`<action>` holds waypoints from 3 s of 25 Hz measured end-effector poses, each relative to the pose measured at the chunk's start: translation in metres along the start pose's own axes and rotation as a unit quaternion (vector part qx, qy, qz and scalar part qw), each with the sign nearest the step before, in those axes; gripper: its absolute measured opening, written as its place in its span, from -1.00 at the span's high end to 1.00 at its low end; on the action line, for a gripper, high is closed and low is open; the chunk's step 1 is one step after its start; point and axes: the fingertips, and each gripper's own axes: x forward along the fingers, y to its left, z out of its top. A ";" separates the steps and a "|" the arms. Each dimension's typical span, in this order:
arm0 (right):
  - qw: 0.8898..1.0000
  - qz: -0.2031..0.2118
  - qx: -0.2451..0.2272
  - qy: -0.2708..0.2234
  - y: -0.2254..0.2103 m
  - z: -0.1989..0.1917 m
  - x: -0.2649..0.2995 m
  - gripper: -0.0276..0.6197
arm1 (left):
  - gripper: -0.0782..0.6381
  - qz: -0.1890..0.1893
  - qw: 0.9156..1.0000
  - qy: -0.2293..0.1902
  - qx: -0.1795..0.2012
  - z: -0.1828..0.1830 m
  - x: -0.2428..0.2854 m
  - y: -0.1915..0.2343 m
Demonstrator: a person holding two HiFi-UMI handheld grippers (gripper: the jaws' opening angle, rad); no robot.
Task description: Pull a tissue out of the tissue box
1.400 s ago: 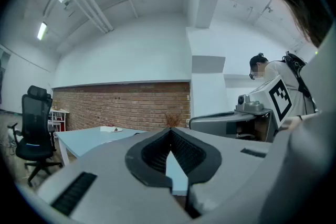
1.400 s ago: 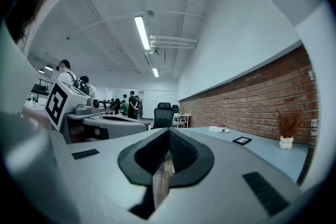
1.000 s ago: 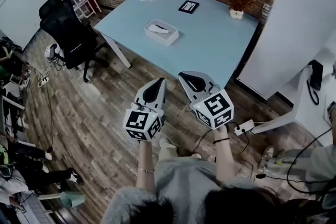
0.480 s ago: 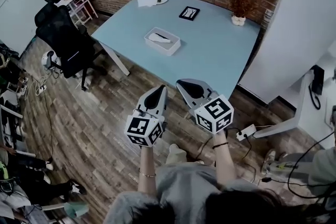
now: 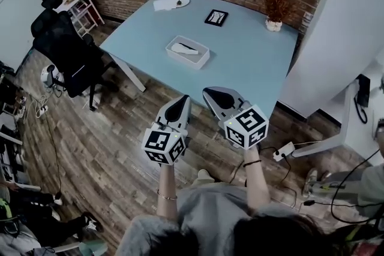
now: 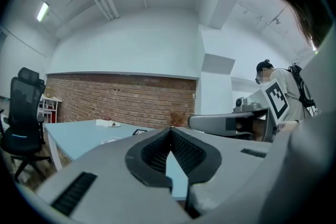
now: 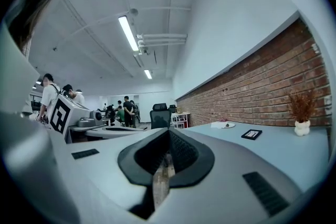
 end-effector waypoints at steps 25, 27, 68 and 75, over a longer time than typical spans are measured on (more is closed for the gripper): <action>0.999 -0.003 -0.025 0.028 -0.035 -0.013 0.101 0.91 | 0.77 0.007 1.000 0.016 -0.015 -0.015 0.035 0.093; 0.999 -0.011 -0.025 0.037 -0.050 -0.018 0.110 0.91 | 0.77 0.003 1.000 0.022 -0.013 -0.018 0.047 0.098; 0.966 0.004 -0.102 0.239 -0.191 -0.090 0.275 0.91 | 0.77 0.026 0.990 0.105 -0.091 -0.066 0.186 0.244; 0.959 -0.005 -0.091 0.269 -0.205 -0.107 0.299 0.91 | 0.77 -0.002 0.988 0.122 -0.096 -0.077 0.204 0.262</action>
